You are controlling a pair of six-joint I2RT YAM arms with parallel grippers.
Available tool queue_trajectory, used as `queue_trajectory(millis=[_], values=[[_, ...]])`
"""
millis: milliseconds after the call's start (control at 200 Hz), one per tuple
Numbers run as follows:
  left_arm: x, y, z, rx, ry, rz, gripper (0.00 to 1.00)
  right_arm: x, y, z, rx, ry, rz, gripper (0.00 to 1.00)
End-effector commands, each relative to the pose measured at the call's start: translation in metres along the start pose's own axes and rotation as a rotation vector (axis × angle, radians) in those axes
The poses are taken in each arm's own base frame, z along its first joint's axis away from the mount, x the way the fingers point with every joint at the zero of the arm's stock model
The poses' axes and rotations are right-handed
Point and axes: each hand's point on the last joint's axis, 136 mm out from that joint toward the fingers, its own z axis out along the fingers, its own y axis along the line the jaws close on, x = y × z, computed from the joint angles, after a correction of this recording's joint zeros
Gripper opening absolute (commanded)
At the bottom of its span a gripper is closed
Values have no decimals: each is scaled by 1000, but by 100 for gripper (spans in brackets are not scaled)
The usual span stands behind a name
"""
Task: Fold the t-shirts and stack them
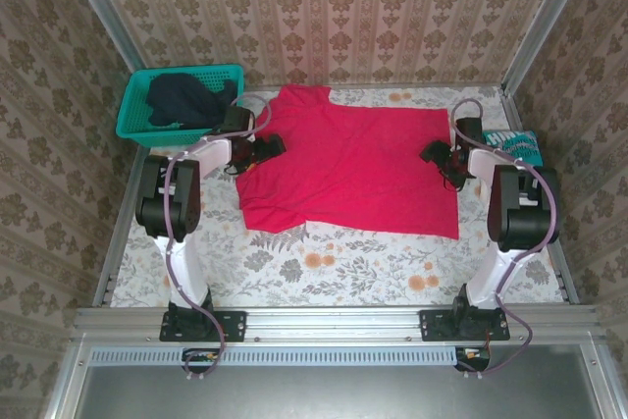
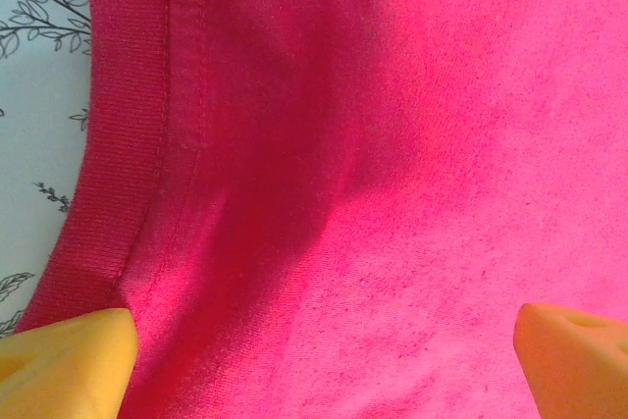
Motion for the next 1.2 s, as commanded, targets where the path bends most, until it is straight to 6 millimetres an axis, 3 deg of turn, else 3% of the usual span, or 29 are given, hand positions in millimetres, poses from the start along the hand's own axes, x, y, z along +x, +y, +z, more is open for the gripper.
queue_trajectory(millis=[0, 135, 250, 335, 530, 660, 785, 915, 1195], values=[[-5, -10, -2, 31, -5, -1, 99, -4, 3, 7, -11, 28, -10, 85], [-9, -18, -20, 42, -45, 26, 100, -10, 14, -4, -50, 12, -37, 86], [-16, -23, -57, 26, -138, 56, 100, -16, 26, -26, -92, -32, -62, 86], [-9, -18, -80, 10, -161, 57, 100, -17, 32, -44, -125, -60, -78, 86], [47, 2, -109, 36, -114, 65, 99, -5, 37, -80, -171, -92, -109, 86], [84, 16, -124, 55, -76, 22, 93, 14, 25, -95, -154, -76, -127, 86], [110, 33, -124, 93, -36, -111, 82, 33, 7, -101, -113, -58, -132, 86], [118, 49, -116, 107, -34, -241, 73, 42, -3, -104, -97, -61, -125, 86], [127, 48, -102, 174, -2, -320, 55, 42, -4, -102, -99, -62, -109, 86]])
